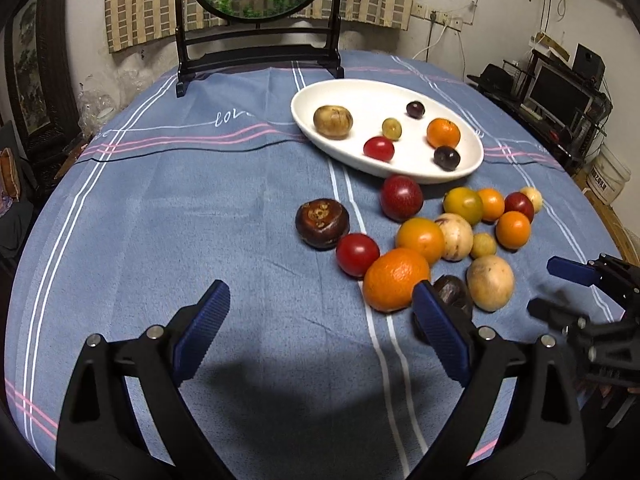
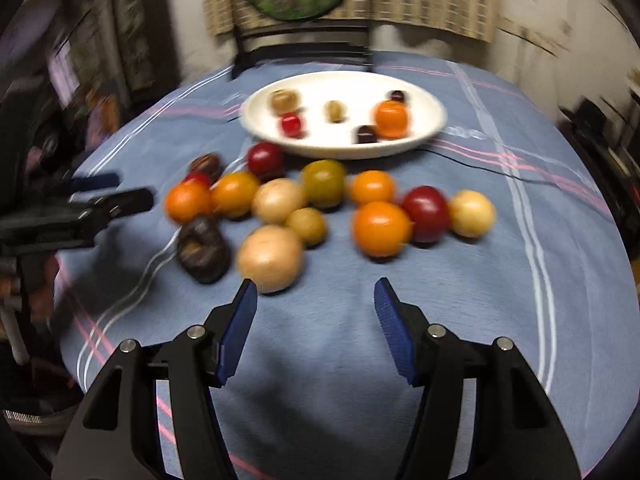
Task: Organize fruits
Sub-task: 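Withdraw both open tools from the plate toward the fruit pile, then grasp a pale tan round fruit with the right tool while the left tool reaches for a dark purple fruit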
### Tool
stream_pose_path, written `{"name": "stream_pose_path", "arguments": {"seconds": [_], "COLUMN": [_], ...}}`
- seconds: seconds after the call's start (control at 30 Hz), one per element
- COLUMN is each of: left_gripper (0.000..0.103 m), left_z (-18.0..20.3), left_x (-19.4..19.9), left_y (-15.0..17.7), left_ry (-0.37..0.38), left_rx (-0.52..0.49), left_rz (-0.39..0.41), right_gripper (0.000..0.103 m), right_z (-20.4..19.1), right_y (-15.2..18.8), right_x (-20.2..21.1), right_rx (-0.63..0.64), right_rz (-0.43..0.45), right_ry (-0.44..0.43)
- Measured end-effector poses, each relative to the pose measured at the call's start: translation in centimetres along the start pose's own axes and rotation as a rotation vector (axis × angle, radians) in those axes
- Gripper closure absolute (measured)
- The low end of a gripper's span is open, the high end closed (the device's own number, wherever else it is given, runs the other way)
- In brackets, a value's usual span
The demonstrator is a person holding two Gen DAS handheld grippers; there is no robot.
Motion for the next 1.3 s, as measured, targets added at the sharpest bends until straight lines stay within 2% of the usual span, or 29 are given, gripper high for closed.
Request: {"name": "stream_pose_path", "arguments": {"seconds": [0.4, 0.67, 0.73, 0.77, 0.8, 1.17, 1.3], "left_gripper": [0.008, 0.007, 0.007, 0.007, 0.007, 0.007, 0.007], "left_z": [-0.6, -0.6, -0.7, -0.7, -0.7, 0.5, 1.0], "left_x": [-0.9, -1.0, -1.1, -1.2, -1.3, -1.4, -1.5], "left_y": [0.1, 0.0, 0.1, 0.1, 0.1, 0.2, 0.2], "left_ry": [0.036, 0.045, 0.046, 0.046, 0.045, 0.062, 0.097], "left_rx": [0.010, 0.009, 0.009, 0.009, 0.008, -0.013, 0.000], "left_rz": [-0.021, -0.025, -0.028, -0.029, -0.032, -0.049, -0.064], "right_gripper": [0.041, 0.041, 0.045, 0.053, 0.057, 0.058, 0.058], "right_z": [-0.9, -2.2, -2.2, -2.3, -2.3, -0.5, 0.2], "right_y": [-0.3, -1.0, -1.1, -1.1, -1.2, -0.8, -0.1], "right_x": [-2.9, -4.5, -4.7, -4.8, -4.8, -3.3, -2.8], "right_rx": [0.050, 0.098, 0.099, 0.100, 0.103, 0.049, 0.027], "right_rz": [-0.065, -0.076, -0.073, -0.077, -0.074, -0.045, -0.043], "right_ry": [0.012, 0.023, 0.028, 0.026, 0.032, 0.013, 0.008]}}
Point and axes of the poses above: each gripper's, at about its wrist camera, not at the fingertips, and x roughly against the way its jaws point, z to its right, y to its underside, the point moved 4 cm from there along -x, roughly the way its jaws point, and after that the axes turned 9 degrees about -x, right-handed, at the moved point
